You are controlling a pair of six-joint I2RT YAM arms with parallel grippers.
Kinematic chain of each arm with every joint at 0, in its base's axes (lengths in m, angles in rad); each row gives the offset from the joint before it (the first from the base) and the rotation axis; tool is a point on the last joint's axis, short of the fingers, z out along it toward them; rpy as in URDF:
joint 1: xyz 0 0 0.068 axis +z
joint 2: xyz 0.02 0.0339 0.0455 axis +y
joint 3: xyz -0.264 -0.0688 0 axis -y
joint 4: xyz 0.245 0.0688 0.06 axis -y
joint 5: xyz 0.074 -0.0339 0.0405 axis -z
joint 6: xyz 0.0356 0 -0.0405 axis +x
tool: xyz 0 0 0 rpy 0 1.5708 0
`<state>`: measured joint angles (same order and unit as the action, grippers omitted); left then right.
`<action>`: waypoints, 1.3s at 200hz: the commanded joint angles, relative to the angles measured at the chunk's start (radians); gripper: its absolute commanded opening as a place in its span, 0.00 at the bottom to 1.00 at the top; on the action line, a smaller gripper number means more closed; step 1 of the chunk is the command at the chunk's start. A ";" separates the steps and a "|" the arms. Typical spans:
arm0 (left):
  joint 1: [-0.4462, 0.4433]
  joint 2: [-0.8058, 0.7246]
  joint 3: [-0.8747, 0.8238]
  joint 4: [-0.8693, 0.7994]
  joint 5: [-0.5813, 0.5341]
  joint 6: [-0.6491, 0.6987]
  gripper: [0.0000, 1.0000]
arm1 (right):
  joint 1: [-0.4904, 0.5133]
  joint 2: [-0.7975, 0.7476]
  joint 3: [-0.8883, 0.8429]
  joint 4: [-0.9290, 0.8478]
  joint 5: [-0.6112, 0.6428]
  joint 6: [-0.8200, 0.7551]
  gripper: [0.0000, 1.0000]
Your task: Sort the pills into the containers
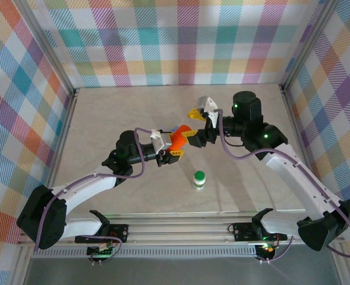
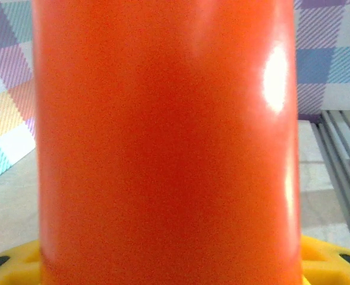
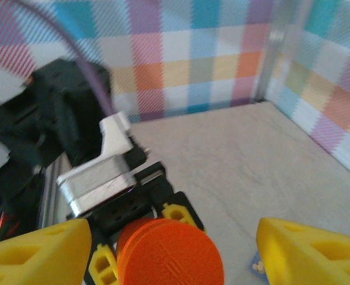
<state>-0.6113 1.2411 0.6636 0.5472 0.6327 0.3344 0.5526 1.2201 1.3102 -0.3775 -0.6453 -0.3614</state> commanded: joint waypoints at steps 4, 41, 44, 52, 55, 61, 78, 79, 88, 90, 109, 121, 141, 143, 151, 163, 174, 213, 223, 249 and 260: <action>0.009 -0.014 0.028 -0.038 0.108 0.031 0.00 | -0.009 0.058 0.085 -0.185 -0.198 -0.322 0.80; 0.008 -0.023 0.032 -0.090 0.115 0.070 0.00 | -0.013 0.165 0.259 -0.438 -0.176 -0.496 0.81; 0.008 -0.023 0.032 -0.092 0.116 0.071 0.00 | -0.012 0.170 0.267 -0.448 -0.174 -0.502 0.81; 0.008 -0.024 0.035 -0.095 0.117 0.073 0.00 | -0.013 0.189 0.288 -0.483 -0.173 -0.518 0.80; 0.008 -0.025 0.036 -0.096 0.117 0.072 0.00 | -0.012 0.196 0.295 -0.496 -0.175 -0.525 0.80; 0.008 -0.025 0.036 -0.096 0.116 0.072 0.00 | -0.013 0.206 0.308 -0.519 -0.180 -0.536 0.80; 0.008 -0.028 0.036 -0.098 0.114 0.074 0.00 | -0.012 0.236 0.332 -0.575 -0.188 -0.553 0.78; 0.008 -0.028 0.036 -0.098 0.113 0.075 0.00 | -0.013 0.236 0.332 -0.576 -0.188 -0.554 0.78; 0.008 -0.028 0.037 -0.098 0.113 0.075 0.00 | -0.012 0.243 0.334 -0.590 -0.189 -0.558 0.77; 0.009 -0.028 0.037 -0.099 0.113 0.076 0.00 | -0.012 0.244 0.334 -0.592 -0.189 -0.559 0.76; 0.008 -0.033 0.036 -0.104 0.111 0.079 0.00 | -0.013 0.257 0.336 -0.611 -0.175 -0.564 0.73; 0.008 -0.038 0.033 -0.103 0.110 0.078 0.00 | -0.013 0.265 0.339 -0.624 -0.162 -0.566 0.69; 0.008 -0.042 0.034 -0.103 0.106 0.079 0.00 | -0.013 0.275 0.339 -0.641 -0.152 -0.563 0.66; 0.008 -0.042 0.034 -0.103 0.105 0.078 0.00 | -0.013 0.277 0.339 -0.642 -0.152 -0.563 0.66; 0.008 -0.042 0.034 -0.102 0.105 0.078 0.00 | -0.013 0.276 0.335 -0.644 -0.152 -0.558 0.65; 0.009 -0.046 0.034 -0.100 0.102 0.077 0.00 | -0.013 0.274 0.328 -0.644 -0.152 -0.552 0.60; 0.008 -0.048 0.032 -0.095 0.099 0.076 0.00 | -0.013 0.270 0.320 -0.638 -0.155 -0.544 0.52; 0.008 -0.050 0.037 -0.084 0.066 0.075 0.00 | -0.011 0.259 0.292 -0.626 -0.163 -0.463 0.37; 0.008 -0.050 0.043 -0.086 0.042 0.085 0.00 | -0.008 0.259 0.278 -0.612 -0.167 -0.403 0.35; 0.004 -0.056 0.056 -0.078 -0.052 0.125 0.00 | -0.003 0.248 0.218 -0.533 -0.167 -0.178 0.31; 0.002 -0.059 0.058 -0.060 -0.099 0.140 0.00 | 0.001 0.231 0.171 -0.450 -0.128 -0.033 0.29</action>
<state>-0.6102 1.2217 0.6704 0.4084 0.6399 0.4217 0.5476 1.4841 1.5612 -0.9173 -0.7895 -0.6868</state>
